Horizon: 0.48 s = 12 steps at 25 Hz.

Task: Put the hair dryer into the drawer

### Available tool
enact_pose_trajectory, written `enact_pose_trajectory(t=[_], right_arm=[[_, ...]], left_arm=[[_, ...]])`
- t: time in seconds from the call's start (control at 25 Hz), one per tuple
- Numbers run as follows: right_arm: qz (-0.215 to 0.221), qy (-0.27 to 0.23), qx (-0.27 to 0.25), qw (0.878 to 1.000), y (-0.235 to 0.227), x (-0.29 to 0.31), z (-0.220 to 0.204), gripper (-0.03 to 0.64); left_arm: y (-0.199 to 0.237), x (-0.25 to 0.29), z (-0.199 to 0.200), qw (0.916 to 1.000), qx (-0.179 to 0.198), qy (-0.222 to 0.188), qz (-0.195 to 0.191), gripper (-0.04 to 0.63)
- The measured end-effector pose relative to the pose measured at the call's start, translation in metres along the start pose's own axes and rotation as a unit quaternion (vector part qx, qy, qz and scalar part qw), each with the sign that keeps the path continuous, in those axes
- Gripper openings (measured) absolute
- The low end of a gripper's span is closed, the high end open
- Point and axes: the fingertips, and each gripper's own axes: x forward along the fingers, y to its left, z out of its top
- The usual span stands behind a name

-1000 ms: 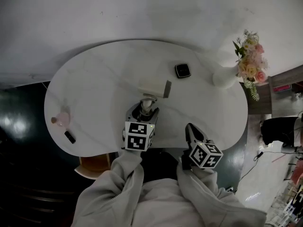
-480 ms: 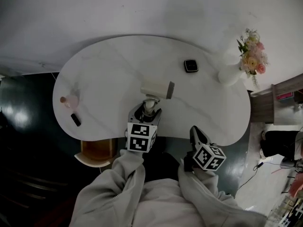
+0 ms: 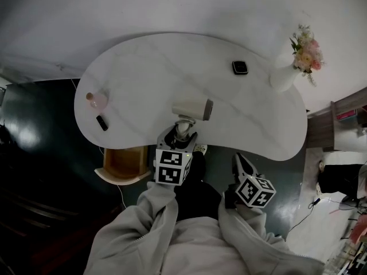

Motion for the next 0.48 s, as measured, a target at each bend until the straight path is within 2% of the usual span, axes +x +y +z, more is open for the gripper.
enact_pose_trajectory(t=[0.48], right_arm=[[0.0, -0.008, -0.018, 1.0, 0.017, -0.047, -0.044, 0.049]], left_arm=[[0.001, -0.062, -0.043, 0.9994, -0.024, -0.02, 0.013, 0.269]])
